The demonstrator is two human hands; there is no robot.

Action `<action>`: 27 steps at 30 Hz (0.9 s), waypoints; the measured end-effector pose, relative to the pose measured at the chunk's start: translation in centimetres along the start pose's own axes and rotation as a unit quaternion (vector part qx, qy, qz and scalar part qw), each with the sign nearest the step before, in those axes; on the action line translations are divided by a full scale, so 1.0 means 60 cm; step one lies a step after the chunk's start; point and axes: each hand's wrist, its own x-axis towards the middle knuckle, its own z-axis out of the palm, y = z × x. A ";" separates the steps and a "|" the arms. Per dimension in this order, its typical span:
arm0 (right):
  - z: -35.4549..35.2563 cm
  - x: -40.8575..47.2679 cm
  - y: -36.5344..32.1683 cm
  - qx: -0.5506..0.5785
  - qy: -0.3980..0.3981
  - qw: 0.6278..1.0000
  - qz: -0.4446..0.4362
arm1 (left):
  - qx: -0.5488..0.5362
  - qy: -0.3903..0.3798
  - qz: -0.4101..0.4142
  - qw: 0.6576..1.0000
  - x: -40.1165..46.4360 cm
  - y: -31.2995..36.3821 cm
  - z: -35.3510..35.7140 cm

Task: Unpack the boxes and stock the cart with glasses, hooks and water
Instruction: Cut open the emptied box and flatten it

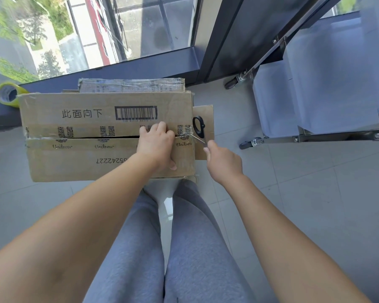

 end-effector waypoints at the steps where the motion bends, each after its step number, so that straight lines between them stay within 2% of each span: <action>1: -0.001 0.001 0.000 0.002 0.003 1.000 0.003 | -0.006 -0.001 -0.001 1.000 0.000 0.000 -0.001; 12: 0.025 -0.012 0.008 0.108 0.021 0.993 0.037 | -0.010 -0.007 -0.001 1.000 0.009 -0.004 -0.014; 18: 0.003 0.028 -0.019 0.190 0.049 0.979 0.055 | -0.040 0.024 -0.035 0.998 0.014 0.013 -0.022; 23: -0.009 0.045 -0.025 0.166 0.049 0.983 0.065 | -0.037 0.036 -0.042 0.998 0.021 0.017 -0.020; 27: -0.008 0.038 -0.026 0.160 0.045 0.984 0.068 | -0.050 0.008 -0.031 0.998 0.027 0.016 -0.019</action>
